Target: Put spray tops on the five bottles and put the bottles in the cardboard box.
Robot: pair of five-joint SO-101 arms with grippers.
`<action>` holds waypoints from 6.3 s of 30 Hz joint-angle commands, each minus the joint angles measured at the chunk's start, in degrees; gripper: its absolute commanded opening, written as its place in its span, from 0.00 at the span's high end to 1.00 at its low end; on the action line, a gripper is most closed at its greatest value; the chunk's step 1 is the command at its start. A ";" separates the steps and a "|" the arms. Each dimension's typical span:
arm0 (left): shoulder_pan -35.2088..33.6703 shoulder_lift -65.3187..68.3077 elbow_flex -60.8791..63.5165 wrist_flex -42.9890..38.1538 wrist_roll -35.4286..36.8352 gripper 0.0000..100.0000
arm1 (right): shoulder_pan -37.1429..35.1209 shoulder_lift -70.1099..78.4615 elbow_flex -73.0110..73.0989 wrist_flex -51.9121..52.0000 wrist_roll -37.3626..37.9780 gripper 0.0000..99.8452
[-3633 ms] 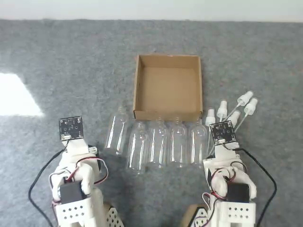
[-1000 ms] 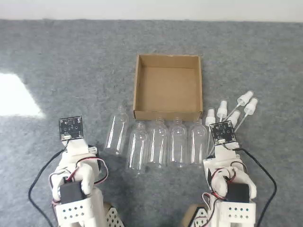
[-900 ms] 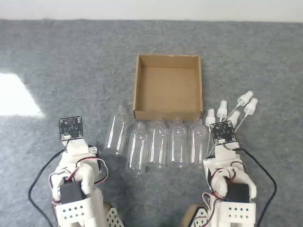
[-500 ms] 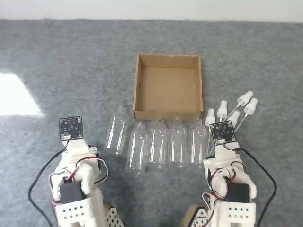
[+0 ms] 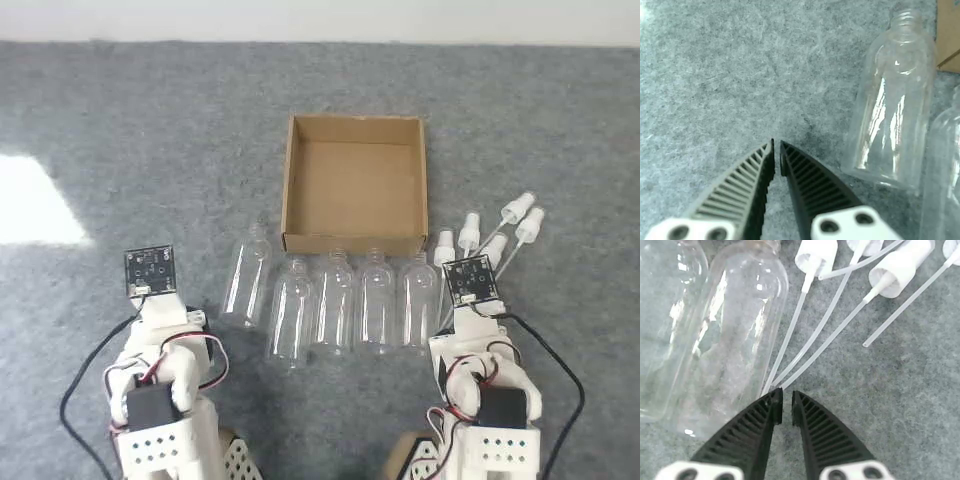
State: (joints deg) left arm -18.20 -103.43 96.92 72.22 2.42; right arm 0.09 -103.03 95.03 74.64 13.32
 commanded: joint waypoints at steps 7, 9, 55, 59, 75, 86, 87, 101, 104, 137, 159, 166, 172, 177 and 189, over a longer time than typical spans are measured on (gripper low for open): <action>0.09 -0.79 -0.40 0.18 0.53 0.99 | 0.13 -0.92 1.41 0.13 0.44 0.99; 0.09 -0.79 -0.40 0.18 0.53 0.99 | 0.13 -0.92 1.41 0.13 0.44 0.99; 0.35 -0.79 -0.40 0.18 0.62 0.99 | -0.04 -0.92 1.41 0.13 0.18 0.99; 0.35 -0.79 -0.40 0.18 0.62 0.99 | 0.22 -0.84 1.41 0.13 0.44 0.99; 0.26 -0.79 -0.40 0.18 0.53 0.99 | 1.80 -1.01 -3.43 -17.71 1.93 0.99; 0.35 -0.79 -0.40 0.18 0.35 0.99 | 1.36 14.20 -29.45 -11.56 2.90 0.87; 0.35 -0.79 -0.40 0.18 0.35 0.99 | 1.19 18.95 -31.82 -11.47 2.55 0.85; 0.00 -0.79 -0.40 0.18 0.26 0.99 | -13.23 77.85 -59.16 -1.71 -5.54 0.76; 0.00 -0.79 -0.40 0.18 0.26 0.99 | -14.90 80.84 -58.73 -1.71 -7.56 0.71; 0.00 -0.79 -0.40 0.18 0.26 0.99 | -8.84 79.25 -57.58 -4.70 -9.49 0.96; 0.09 -0.79 -0.40 0.18 0.26 0.99 | 39.78 102.11 -80.88 -5.14 25.32 0.96; 0.09 -0.79 -0.40 0.18 0.26 0.99 | 40.84 110.02 -80.79 -7.87 28.04 0.83; 0.09 -0.79 -0.40 0.18 0.26 0.99 | 40.48 111.16 -80.70 -7.43 27.69 0.70; 0.26 -0.79 -0.40 0.18 0.26 0.99 | 38.90 109.76 -83.08 -4.70 27.16 0.70; 0.09 -0.79 -0.40 0.18 0.26 0.99 | 22.02 114.24 -103.82 2.42 2.55 0.70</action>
State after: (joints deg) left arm -18.11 -103.43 96.92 72.22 2.51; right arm 26.81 9.23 0.53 76.31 25.89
